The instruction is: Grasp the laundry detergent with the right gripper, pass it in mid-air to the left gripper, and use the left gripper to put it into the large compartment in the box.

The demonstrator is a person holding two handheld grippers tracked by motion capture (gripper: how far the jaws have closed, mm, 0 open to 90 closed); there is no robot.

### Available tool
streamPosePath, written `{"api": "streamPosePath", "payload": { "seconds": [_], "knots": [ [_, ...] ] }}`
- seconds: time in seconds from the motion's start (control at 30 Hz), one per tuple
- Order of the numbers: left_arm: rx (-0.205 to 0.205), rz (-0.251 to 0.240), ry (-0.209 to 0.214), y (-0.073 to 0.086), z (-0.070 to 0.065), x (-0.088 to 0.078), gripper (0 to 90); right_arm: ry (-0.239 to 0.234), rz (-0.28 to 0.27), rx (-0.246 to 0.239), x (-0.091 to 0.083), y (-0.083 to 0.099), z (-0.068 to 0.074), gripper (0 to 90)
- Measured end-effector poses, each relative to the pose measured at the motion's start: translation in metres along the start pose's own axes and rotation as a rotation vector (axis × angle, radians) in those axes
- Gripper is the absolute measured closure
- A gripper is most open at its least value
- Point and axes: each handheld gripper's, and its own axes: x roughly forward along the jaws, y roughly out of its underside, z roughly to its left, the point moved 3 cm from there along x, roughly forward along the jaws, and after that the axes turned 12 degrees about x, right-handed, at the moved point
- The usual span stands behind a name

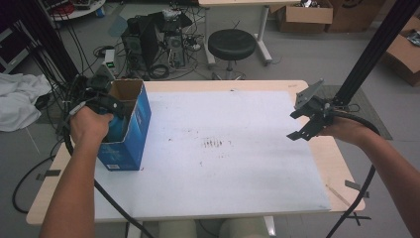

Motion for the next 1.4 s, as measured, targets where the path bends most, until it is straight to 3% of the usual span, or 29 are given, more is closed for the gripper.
{"api": "streamPosePath", "payload": {
  "seconds": [0.77,1.4],
  "knots": [
    [0.010,0.046,0.021,0.009,0.000,0.027,37.7,-0.004,0.004,0.010,0.004,0.003,-0.001,18.8],
    [-0.019,0.029,0.054,0.009,0.004,0.029,35.6,-0.016,0.004,0.008,0.006,0.001,0.002,19.1]
  ]
}}
